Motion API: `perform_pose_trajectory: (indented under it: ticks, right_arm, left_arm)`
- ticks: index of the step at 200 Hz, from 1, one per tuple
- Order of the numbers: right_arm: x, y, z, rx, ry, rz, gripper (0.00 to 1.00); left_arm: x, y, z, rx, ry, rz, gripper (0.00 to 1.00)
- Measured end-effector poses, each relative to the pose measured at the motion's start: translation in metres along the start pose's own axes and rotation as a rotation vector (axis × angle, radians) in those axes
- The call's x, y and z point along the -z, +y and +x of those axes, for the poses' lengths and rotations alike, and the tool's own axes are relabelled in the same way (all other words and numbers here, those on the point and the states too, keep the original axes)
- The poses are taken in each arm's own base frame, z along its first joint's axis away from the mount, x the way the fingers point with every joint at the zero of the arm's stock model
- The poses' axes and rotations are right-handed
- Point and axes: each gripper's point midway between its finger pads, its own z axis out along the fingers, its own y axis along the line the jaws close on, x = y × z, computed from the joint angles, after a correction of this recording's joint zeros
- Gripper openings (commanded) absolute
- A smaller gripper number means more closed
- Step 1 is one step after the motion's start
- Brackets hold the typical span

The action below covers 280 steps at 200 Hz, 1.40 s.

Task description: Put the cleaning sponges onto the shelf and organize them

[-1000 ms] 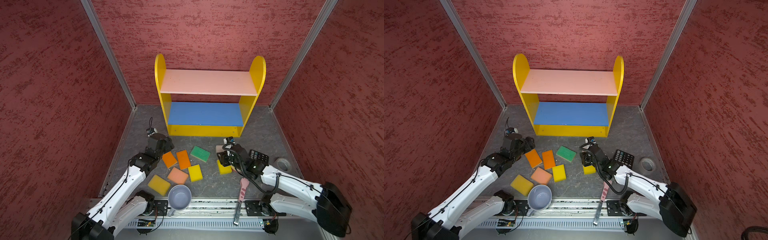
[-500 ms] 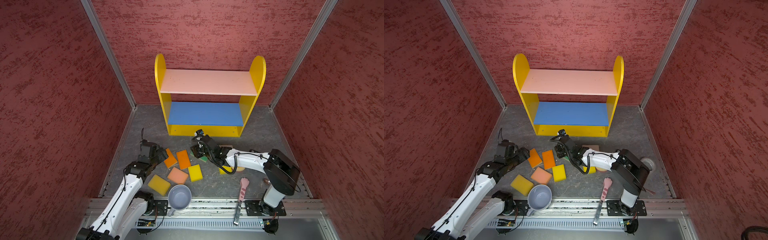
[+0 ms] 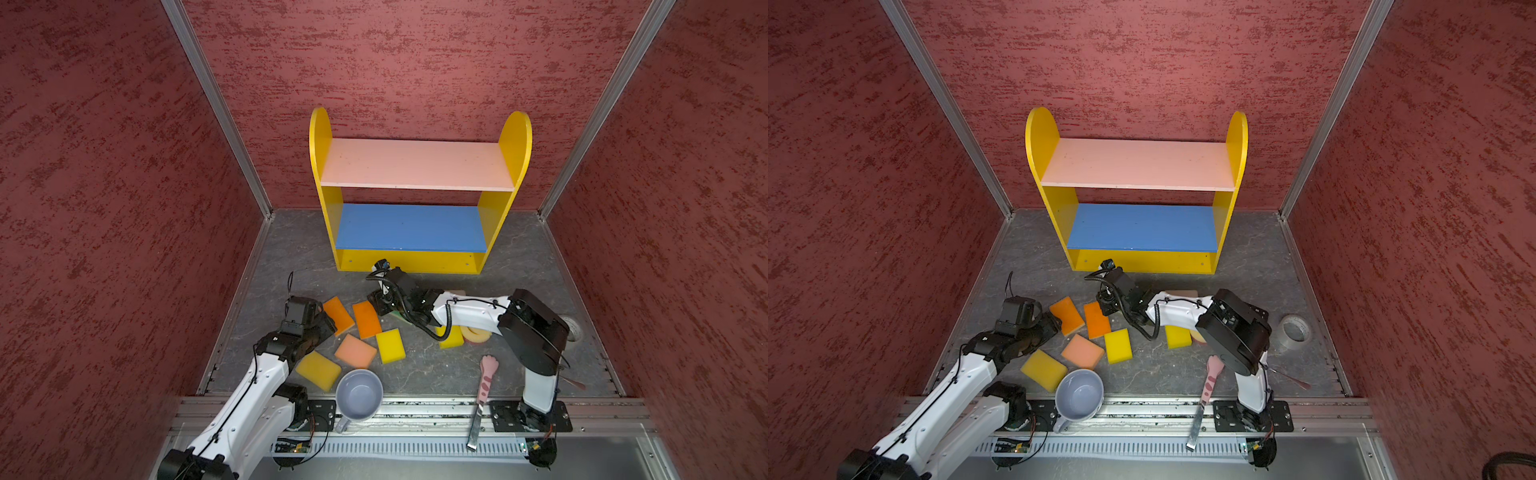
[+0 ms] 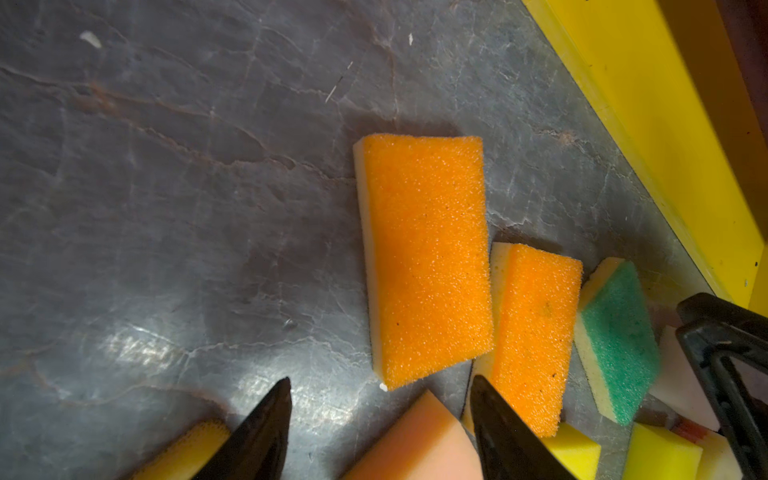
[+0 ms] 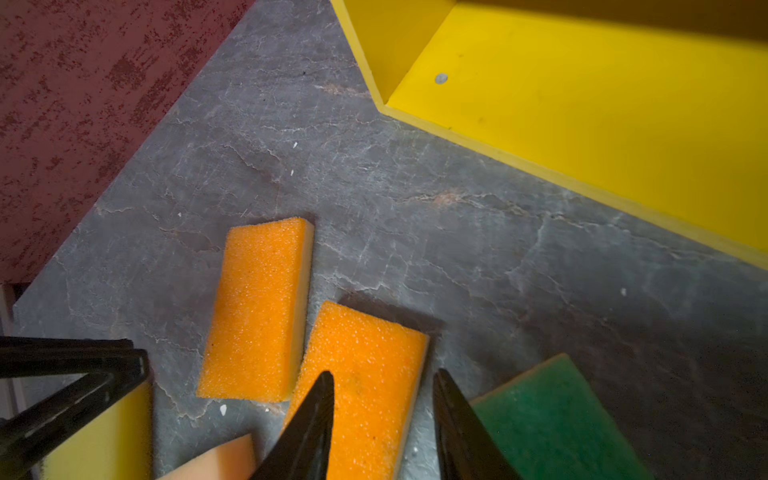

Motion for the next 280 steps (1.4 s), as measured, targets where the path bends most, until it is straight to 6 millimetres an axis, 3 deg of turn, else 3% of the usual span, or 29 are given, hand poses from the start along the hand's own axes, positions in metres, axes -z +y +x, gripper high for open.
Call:
perform_pose_trajectory:
  ticks: [41, 116, 134, 155, 177, 208, 236, 261, 280]
  right_arm:
    - [-0.001, 0.008, 0.005, 0.008, 0.016, -0.026, 0.42]
    - [-0.013, 0.023, 0.02, 0.024, 0.077, -0.105, 0.31]
    - [-0.013, 0.025, 0.019, 0.025, 0.077, -0.113, 0.31]
    - [-0.014, 0.031, 0.012, 0.029, 0.07, -0.128, 0.31]
    - [-0.016, 0.042, 0.004, 0.037, 0.061, -0.157, 0.29]
    - [-0.02, 0.059, 0.004, 0.063, 0.071, -0.196, 0.26]
    - [-0.03, 0.07, 0.016, 0.084, 0.111, -0.22, 0.23]
    - [-0.04, 0.063, 0.038, 0.084, 0.179, -0.188, 0.19]
    - [-0.047, 0.05, 0.054, 0.078, 0.227, -0.135, 0.17]
  left_arm:
    - [-0.02, -0.002, 0.002, 0.019, 0.031, -0.015, 0.44]
    - [-0.044, -0.005, -0.003, 0.01, 0.045, -0.039, 0.4]
    - [-0.049, -0.009, -0.005, 0.005, 0.048, -0.031, 0.28]
    - [-0.052, -0.017, -0.011, -0.01, 0.045, -0.012, 0.07]
    - [-0.055, -0.021, -0.016, -0.021, 0.04, -0.014, 0.03]
    - [-0.048, -0.022, -0.03, -0.046, 0.003, -0.035, 0.02]
    - [-0.027, -0.023, -0.059, -0.044, -0.092, -0.049, 0.02]
    - [-0.006, -0.026, -0.085, -0.037, -0.186, -0.039, 0.01]
    - [0.002, -0.026, -0.095, -0.039, -0.222, -0.035, 0.01]
